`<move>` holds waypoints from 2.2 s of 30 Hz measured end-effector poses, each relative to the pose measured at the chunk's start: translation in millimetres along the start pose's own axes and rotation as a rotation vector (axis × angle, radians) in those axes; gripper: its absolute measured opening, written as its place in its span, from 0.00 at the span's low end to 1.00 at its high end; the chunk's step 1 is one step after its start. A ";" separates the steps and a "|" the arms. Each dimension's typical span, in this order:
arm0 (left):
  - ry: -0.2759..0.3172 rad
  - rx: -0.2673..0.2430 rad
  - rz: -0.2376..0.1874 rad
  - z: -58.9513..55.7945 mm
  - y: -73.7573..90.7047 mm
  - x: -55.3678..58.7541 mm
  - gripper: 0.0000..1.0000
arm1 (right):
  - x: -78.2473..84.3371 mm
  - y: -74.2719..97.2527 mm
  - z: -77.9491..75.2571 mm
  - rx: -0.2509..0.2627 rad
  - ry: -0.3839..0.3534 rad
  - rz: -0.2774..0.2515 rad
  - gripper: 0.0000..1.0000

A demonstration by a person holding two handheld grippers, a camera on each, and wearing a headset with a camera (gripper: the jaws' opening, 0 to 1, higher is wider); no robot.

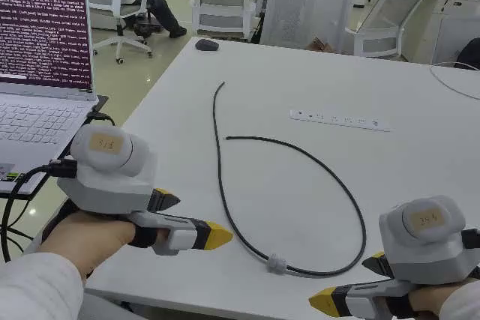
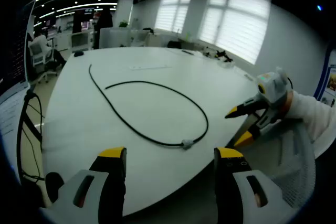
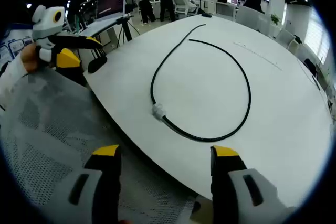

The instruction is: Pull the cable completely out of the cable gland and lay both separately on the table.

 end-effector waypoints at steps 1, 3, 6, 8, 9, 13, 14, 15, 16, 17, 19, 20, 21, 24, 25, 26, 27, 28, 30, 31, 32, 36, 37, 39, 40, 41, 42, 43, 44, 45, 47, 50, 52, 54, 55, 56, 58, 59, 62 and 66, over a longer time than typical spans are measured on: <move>-0.002 0.000 0.000 -0.7 0.2 0.0 0.68 | 0.1 0.0 0.0 0.000 -0.001 0.001 0.72; -0.001 0.001 0.000 -1.0 0.4 0.2 0.68 | 0.3 0.0 0.2 0.000 0.001 0.002 0.72; -0.002 0.001 -0.001 -1.2 0.4 0.1 0.68 | 0.5 0.0 0.8 0.000 0.002 0.004 0.72; -0.002 0.001 -0.002 -1.0 0.5 0.0 0.68 | 0.3 0.2 0.9 0.000 0.003 0.003 0.72; -0.001 0.001 -0.003 -1.0 0.5 -0.1 0.68 | 0.3 0.2 0.9 0.000 0.003 0.002 0.72; 0.000 0.001 -0.004 -1.1 0.6 0.0 0.68 | 0.5 0.2 0.9 0.000 0.003 0.002 0.72; 0.000 0.001 -0.004 -1.2 0.6 0.1 0.68 | 0.4 0.1 0.9 0.000 0.003 0.002 0.72; 0.001 0.001 -0.004 -1.2 0.7 0.1 0.68 | 0.3 0.1 0.9 0.000 0.003 0.001 0.72; 0.001 0.001 -0.004 -1.2 0.7 0.1 0.68 | 0.2 0.2 1.0 0.000 0.002 0.001 0.72; 0.001 0.001 -0.004 -1.1 0.8 0.2 0.68 | 0.2 0.2 1.0 0.000 0.002 0.000 0.72; 0.000 0.001 -0.004 -1.0 0.8 0.1 0.68 | 0.2 0.1 0.9 0.000 0.000 -0.001 0.72; 0.001 0.001 -0.004 -1.0 0.8 0.1 0.68 | 0.2 0.1 0.8 0.000 0.000 -0.002 0.72; 0.001 0.001 -0.003 -1.0 0.8 0.1 0.68 | 0.1 0.2 0.7 0.000 0.000 -0.002 0.72; -0.001 0.001 -0.003 -1.2 0.8 -0.1 0.68 | 0.2 0.1 0.9 -0.001 -0.001 -0.001 0.72; 0.000 0.000 -0.003 -1.1 0.8 -0.1 0.68 | 0.3 0.2 0.9 -0.002 -0.001 -0.001 0.72; 0.000 0.000 -0.004 -1.0 1.0 -0.2 0.68 | 0.3 0.2 1.0 -0.002 -0.002 -0.001 0.72; 0.001 -0.001 -0.004 -0.9 1.0 -0.2 0.68 | 0.3 0.2 1.1 -0.002 -0.002 -0.001 0.72; 0.001 0.000 -0.004 -1.0 1.0 -0.1 0.68 | 0.3 0.3 1.1 -0.003 -0.002 -0.001 0.72; 0.000 -0.001 -0.004 -0.9 1.0 -0.1 0.68 | 0.4 0.3 1.1 -0.003 -0.003 0.000 0.72; 0.001 -0.001 -0.004 -0.9 1.0 -0.1 0.68 | 0.4 0.3 1.1 -0.004 -0.002 0.000 0.72; 0.001 -0.001 -0.004 -1.0 1.0 -0.1 0.68 | 0.4 0.2 1.1 -0.004 -0.002 0.000 0.72; 0.001 -0.001 -0.004 -1.0 0.8 -0.2 0.68 | 0.2 0.2 0.8 -0.004 -0.001 0.000 0.72; 0.001 0.000 -0.003 -1.1 0.7 -0.2 0.67 | 0.1 0.2 0.9 -0.005 -0.001 0.000 0.72; -0.001 -0.001 -0.001 -1.1 0.6 -0.3 0.67 | -0.1 0.0 0.8 -0.007 0.002 0.001 0.72; -0.001 -0.001 -0.001 -1.2 0.6 -0.4 0.68 | -0.2 -0.1 0.7 -0.006 0.003 0.001 0.72; -0.001 -0.001 -0.002 -1.4 0.6 -0.4 0.67 | -0.2 0.0 0.7 -0.006 0.003 0.001 0.72; 0.000 -0.001 -0.002 -1.6 0.7 -0.3 0.67 | -0.2 0.0 0.7 -0.006 0.002 -0.001 0.72; 0.000 -0.002 -0.002 -1.6 0.8 -0.2 0.67 | 0.0 0.1 0.8 -0.006 0.001 -0.001 0.72; -0.001 -0.002 -0.002 -1.8 0.9 0.0 0.67 | 0.1 0.1 0.8 -0.006 0.000 -0.001 0.72; 0.000 -0.001 -0.002 -1.9 0.9 0.1 0.67 | 0.2 0.1 0.9 -0.006 0.000 -0.001 0.72; -0.002 -0.001 0.000 -2.2 1.0 0.3 0.67 | 0.0 0.2 1.0 -0.005 0.001 -0.001 0.72; -0.002 -0.002 -0.003 -2.2 1.4 0.0 0.67 | 0.1 0.1 1.3 -0.005 0.003 0.000 0.72; -0.002 -0.002 -0.006 -2.0 1.6 -0.3 0.67 | 0.3 0.3 1.5 -0.004 0.003 0.002 0.71; -0.002 -0.001 -0.008 -2.2 1.7 -0.4 0.67 | 0.3 0.4 1.7 -0.003 0.003 0.002 0.71; -0.002 -0.001 -0.008 -2.1 1.6 -0.5 0.67 | 0.3 0.4 1.8 -0.002 0.003 0.002 0.71; -0.003 -0.001 -0.009 -2.1 1.5 -0.6 0.67 | 0.3 0.4 1.7 -0.001 0.004 0.003 0.71; -0.004 0.001 -0.010 -1.9 1.4 -0.7 0.67 | 0.6 0.3 1.5 0.000 0.005 0.005 0.71; -0.004 0.002 -0.011 -1.9 1.2 -0.8 0.67 | 0.8 0.2 1.4 0.000 0.006 0.007 0.71; -0.005 0.003 -0.011 -2.0 1.0 -1.0 0.67 | 0.5 0.5 1.5 -0.001 0.007 0.007 0.71; -0.010 0.005 -0.008 -2.5 0.6 -1.1 0.67 | -0.2 0.7 0.3 0.001 0.000 0.002 0.71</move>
Point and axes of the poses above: the centre of the closed fingertips' face, and the gripper's own axes: y roughly backward along the fingers, z roughly to its left, x roughly out of its underside, the point moved 8 cm from there along y, roughly backward along the fingers, and after that the axes turned 6 degrees about x, right-handed, at the moved point
